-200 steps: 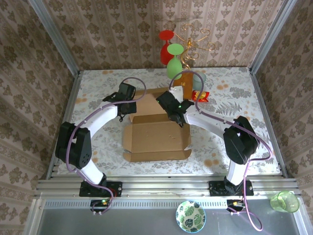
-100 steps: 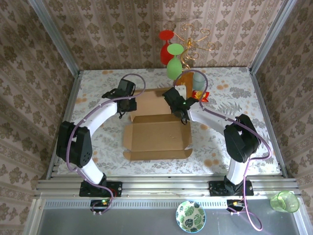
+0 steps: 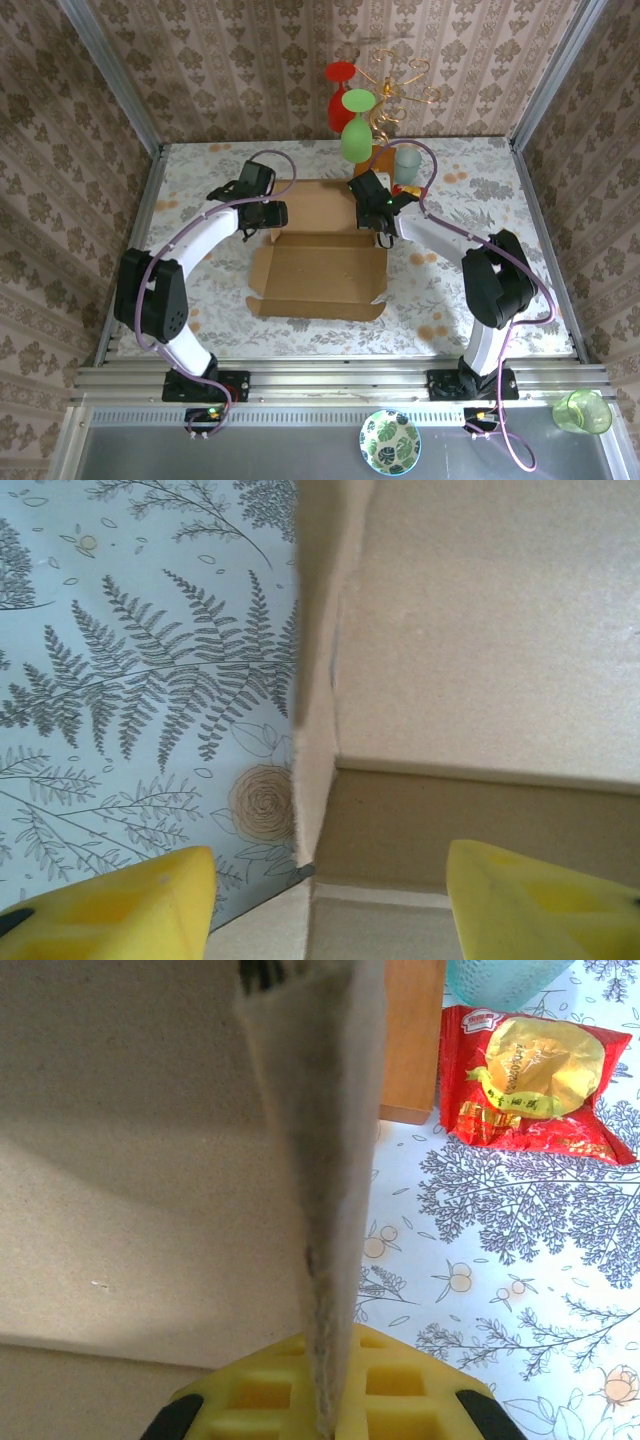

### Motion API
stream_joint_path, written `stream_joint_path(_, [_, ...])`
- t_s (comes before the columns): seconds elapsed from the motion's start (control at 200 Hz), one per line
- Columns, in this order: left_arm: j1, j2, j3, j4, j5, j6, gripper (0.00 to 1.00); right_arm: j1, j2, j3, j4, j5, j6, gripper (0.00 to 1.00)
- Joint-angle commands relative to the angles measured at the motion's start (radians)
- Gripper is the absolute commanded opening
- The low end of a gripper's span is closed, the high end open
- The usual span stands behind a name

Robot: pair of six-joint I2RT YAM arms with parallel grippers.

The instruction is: Fold the paper box

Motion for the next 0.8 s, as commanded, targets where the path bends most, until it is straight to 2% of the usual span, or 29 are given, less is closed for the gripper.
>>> stream_joint_path(0.0, [0.04, -0.066, -0.025, -0.012, 0.035, 0.023, 0.64, -0.007, -0.024, -0.017, -0.023, -0.038, -0.016, 0.0])
stream_joint_path(0.14, [0.088, -0.036, -0.067, 0.044, 0.139, 0.065, 0.64, -0.015, -0.027, -0.025, -0.013, -0.064, -0.018, 0.0])
stream_joint_path(0.24, [0.087, 0.009, -0.073, 0.083, 0.174, 0.095, 0.64, -0.021, -0.02, -0.019, -0.014, -0.093, -0.024, 0.0])
stream_joint_path(0.405, [0.079, 0.069, -0.04, 0.109, 0.139, 0.098, 0.65, -0.033, -0.015, -0.013, -0.021, -0.13, -0.031, 0.0])
stream_joint_path(0.52, [0.07, 0.125, -0.007, 0.099, 0.089, 0.089, 0.61, -0.043, 0.005, 0.009, -0.052, -0.158, -0.026, 0.0])
stream_joint_path(0.64, [0.054, 0.163, 0.021, 0.064, 0.036, 0.072, 0.5, -0.05, 0.018, 0.034, -0.09, -0.166, -0.008, 0.0])
stream_joint_path(0.795, [0.042, 0.154, 0.019, 0.05, 0.01, 0.038, 0.16, -0.054, 0.039, 0.061, -0.142, -0.171, 0.028, 0.0])
